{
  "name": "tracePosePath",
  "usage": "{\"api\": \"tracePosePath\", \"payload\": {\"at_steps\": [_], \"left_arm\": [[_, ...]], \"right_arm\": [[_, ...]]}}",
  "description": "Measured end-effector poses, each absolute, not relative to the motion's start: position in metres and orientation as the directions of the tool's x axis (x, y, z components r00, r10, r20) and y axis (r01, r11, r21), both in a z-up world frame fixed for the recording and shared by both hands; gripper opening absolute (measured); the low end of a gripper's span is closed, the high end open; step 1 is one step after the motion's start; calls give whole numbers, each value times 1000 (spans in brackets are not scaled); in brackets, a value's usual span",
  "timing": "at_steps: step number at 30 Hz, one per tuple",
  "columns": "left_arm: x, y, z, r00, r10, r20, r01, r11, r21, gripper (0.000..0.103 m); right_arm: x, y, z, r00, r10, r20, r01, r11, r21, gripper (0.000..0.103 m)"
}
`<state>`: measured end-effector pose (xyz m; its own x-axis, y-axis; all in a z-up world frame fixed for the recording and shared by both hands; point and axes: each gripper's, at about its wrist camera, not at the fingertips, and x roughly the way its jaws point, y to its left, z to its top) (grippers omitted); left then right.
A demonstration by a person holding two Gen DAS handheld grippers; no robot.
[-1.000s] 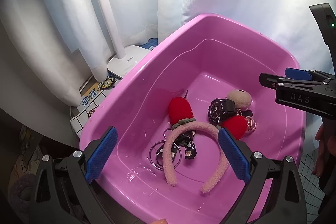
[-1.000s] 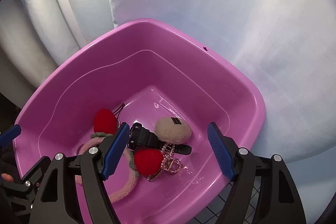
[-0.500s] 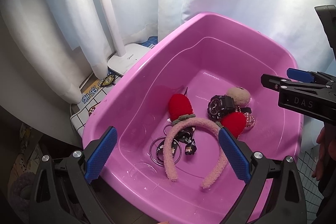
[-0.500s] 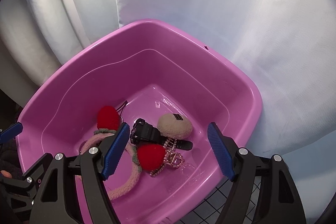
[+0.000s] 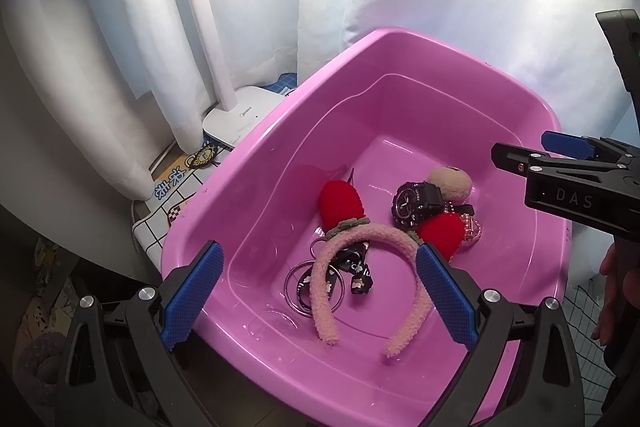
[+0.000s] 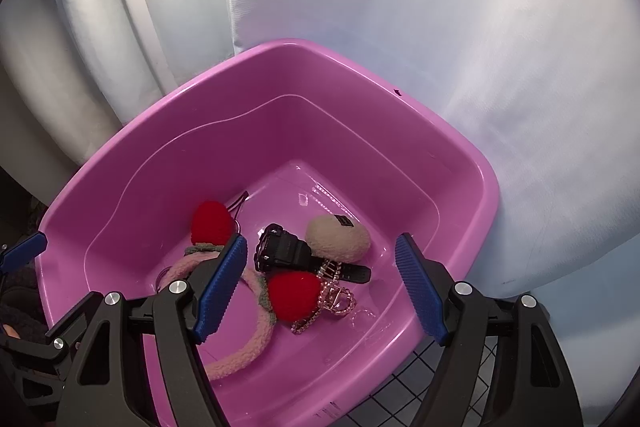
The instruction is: Organize jewelry
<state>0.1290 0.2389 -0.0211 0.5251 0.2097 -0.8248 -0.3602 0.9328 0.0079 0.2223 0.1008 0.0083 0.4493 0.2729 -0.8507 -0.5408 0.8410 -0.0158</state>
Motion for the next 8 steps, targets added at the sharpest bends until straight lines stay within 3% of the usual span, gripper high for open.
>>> {"api": "tracePosePath", "payload": {"at_steps": [8], "left_arm": [[128,243,-22,518,209,-830,-380,925,-4,95]], "right_arm": [[217,102,12,454,273,-848,-538,843,-17,73]]}}
